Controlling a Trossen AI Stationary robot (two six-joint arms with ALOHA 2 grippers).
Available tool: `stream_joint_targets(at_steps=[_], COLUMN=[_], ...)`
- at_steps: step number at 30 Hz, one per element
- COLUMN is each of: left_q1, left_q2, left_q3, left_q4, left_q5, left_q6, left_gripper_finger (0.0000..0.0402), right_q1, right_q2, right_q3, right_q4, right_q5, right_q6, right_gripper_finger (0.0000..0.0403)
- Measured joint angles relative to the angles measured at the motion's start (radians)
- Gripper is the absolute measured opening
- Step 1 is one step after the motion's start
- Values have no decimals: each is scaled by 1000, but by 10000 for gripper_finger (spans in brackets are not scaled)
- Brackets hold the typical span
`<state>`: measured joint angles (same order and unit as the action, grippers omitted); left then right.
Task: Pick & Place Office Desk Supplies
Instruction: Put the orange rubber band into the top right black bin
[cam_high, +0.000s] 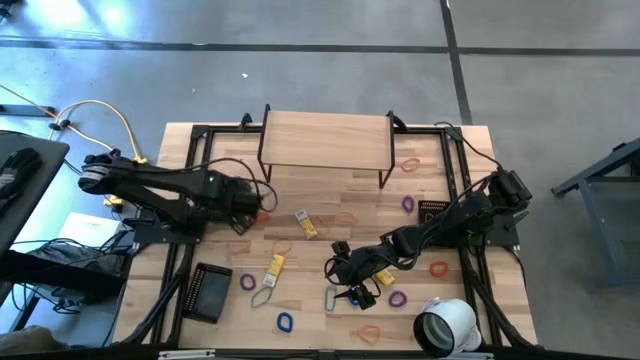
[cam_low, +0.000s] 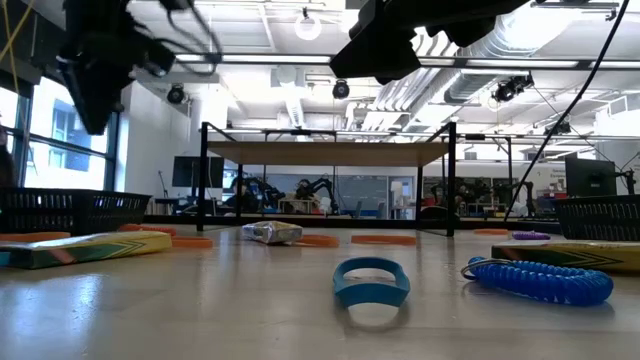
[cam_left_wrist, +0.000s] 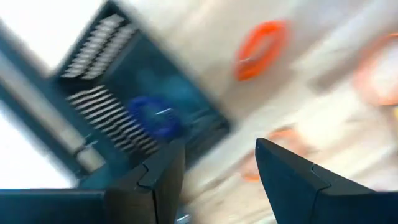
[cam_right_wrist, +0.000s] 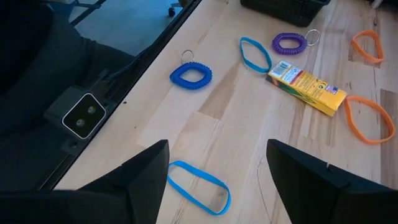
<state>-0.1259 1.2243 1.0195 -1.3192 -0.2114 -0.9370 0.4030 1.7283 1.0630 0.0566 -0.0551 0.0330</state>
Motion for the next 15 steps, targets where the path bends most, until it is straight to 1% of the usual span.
stream_joint_targets(at_steps=[2,4,9,15], left_q1=[-51,-98,-203,-319], left_q2=[3,15,70,174], left_q3=[-5,-8,-9,-10], left_q4=[64,111,170,206], left_q5=[17,39,40,42], left_q6=[-41,-119,-327,-514], left_gripper_finger=[188,188,188,188], right_q1=[0,2,3,3], right_q2=[0,0,0,0], right_q3=[0,0,0,0], right_q4=[0,0,-1,-2], right_q5=[-5,-10,-31,-31], right_q6=[0,8,48,48], right_gripper_finger=[259,258,258,259])
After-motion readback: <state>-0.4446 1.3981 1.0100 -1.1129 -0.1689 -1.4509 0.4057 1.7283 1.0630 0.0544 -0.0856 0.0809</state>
